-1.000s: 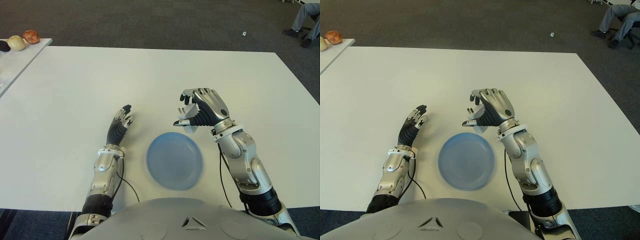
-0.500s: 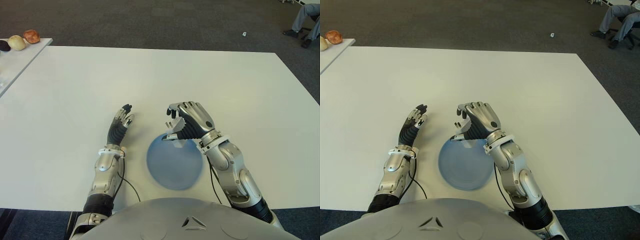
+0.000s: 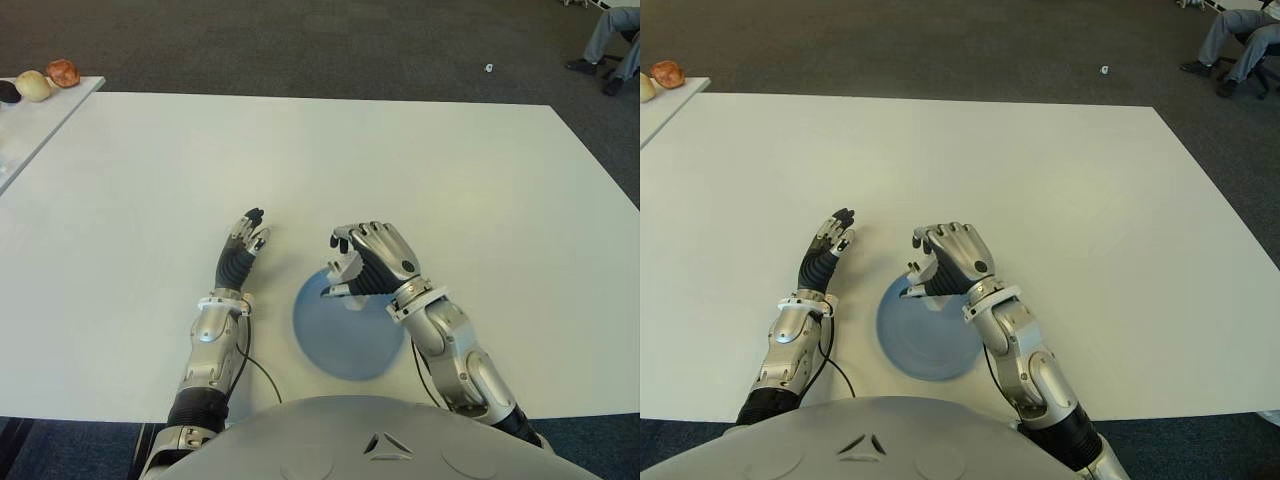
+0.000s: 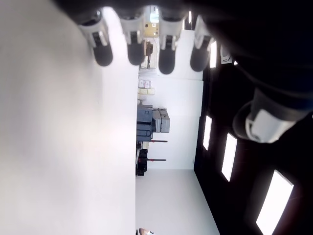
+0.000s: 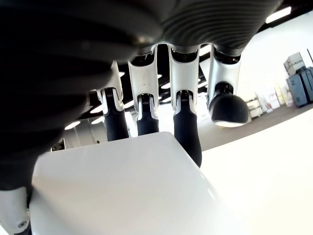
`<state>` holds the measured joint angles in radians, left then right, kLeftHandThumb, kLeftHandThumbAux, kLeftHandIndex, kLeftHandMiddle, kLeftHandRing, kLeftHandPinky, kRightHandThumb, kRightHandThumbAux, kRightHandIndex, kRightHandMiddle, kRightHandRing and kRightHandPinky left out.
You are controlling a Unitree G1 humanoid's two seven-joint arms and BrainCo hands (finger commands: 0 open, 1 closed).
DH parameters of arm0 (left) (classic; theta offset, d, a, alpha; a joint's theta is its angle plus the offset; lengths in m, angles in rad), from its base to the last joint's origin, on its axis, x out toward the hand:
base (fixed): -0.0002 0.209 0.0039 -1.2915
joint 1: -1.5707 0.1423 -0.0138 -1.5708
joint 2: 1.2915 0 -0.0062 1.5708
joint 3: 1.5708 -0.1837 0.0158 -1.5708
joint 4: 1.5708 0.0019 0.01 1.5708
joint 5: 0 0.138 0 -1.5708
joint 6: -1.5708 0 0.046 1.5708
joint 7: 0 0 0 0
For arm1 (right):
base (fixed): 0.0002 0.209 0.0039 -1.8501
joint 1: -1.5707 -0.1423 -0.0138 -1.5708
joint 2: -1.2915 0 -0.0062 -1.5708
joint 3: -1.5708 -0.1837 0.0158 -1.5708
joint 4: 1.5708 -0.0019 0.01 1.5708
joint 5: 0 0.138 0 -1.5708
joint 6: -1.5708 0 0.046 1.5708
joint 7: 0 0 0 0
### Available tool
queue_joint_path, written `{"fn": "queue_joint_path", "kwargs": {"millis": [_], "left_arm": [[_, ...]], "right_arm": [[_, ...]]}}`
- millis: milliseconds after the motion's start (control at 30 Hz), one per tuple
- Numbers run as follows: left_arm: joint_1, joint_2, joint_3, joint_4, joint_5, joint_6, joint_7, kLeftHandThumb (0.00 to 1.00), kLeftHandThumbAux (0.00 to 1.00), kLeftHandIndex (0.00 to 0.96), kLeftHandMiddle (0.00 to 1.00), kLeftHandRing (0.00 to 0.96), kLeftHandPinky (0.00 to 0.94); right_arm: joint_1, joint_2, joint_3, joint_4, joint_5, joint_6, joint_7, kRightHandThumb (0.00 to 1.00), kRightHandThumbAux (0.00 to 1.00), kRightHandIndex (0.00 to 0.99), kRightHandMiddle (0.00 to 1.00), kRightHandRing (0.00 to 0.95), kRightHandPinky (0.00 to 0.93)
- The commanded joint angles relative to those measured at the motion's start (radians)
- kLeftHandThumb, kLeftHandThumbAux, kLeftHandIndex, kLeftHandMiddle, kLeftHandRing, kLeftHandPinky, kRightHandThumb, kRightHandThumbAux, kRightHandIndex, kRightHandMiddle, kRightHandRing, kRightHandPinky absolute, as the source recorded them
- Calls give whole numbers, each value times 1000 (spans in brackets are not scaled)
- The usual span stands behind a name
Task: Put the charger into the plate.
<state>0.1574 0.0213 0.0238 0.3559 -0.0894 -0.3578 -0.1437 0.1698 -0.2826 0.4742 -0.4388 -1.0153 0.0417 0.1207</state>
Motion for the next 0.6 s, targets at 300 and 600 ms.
{"fn": "queue_joint_path", "kwargs": {"millis": [300, 600], "left_arm": [[29, -3, -5, 47, 2, 42, -8, 0, 547, 120, 108, 43, 0], [25, 3, -4, 46, -1, 46, -14, 0, 539, 118, 111, 39, 0]], "right_arm": [[24, 16, 11, 67, 46, -52, -84, 857, 674, 404, 549, 834, 832], [4, -27, 1, 127, 52, -133, -154, 670, 534, 340, 438, 504, 497]]}}
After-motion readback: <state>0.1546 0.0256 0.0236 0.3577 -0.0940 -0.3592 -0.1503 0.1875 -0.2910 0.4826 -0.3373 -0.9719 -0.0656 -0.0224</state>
